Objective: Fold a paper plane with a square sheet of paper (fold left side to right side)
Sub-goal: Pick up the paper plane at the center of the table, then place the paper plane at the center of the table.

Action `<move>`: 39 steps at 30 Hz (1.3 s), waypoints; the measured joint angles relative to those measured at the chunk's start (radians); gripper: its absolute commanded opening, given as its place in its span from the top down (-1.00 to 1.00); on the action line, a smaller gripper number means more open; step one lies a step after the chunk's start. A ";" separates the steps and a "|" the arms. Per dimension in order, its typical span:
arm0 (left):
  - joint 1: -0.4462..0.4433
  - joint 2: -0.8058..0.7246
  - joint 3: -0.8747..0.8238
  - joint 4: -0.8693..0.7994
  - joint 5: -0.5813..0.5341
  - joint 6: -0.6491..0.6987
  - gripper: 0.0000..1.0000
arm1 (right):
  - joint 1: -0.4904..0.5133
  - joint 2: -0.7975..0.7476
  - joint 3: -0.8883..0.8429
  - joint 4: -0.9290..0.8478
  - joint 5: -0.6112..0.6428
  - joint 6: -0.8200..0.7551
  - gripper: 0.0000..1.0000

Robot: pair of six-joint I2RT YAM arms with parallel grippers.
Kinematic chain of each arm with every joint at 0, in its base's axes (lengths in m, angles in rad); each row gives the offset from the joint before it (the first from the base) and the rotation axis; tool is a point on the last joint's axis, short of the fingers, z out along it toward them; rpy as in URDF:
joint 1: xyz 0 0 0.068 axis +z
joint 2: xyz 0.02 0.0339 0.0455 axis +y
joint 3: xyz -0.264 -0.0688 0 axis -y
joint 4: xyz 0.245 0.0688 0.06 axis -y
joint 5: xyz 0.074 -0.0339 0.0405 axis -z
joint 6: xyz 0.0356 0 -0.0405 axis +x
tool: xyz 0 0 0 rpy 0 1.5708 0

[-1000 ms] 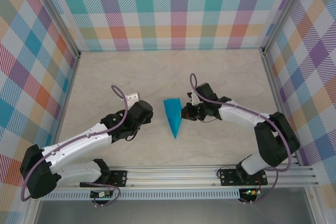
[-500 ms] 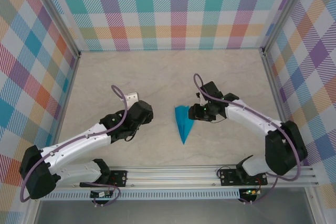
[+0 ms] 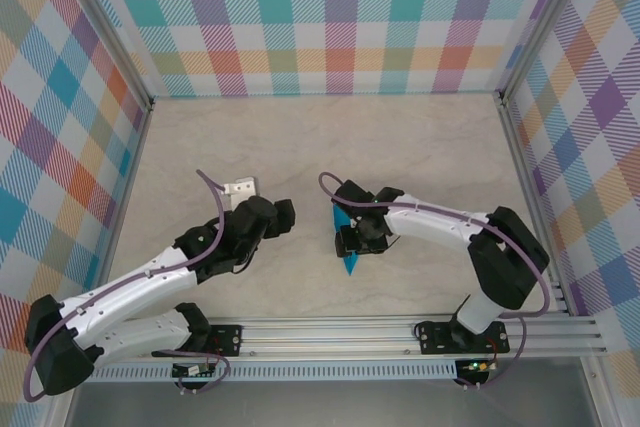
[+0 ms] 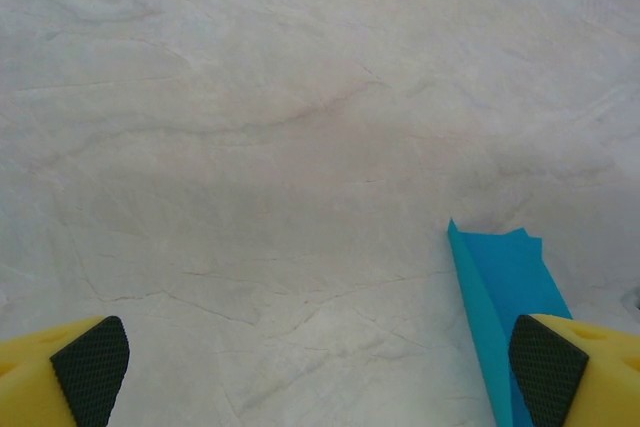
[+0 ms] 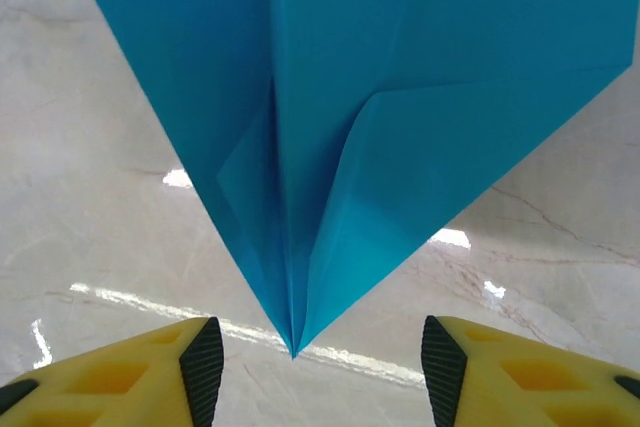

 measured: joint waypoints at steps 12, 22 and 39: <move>0.000 -0.109 -0.032 0.052 0.090 0.145 -1.00 | 0.003 0.077 0.031 0.022 0.014 0.007 0.19; 0.000 -0.117 -0.033 0.052 0.090 0.162 -1.00 | 0.003 0.148 0.058 0.042 0.011 -0.002 0.76; 0.000 -0.161 -0.033 0.082 0.272 0.280 -1.00 | -0.204 0.448 0.744 -0.213 0.069 -0.158 0.97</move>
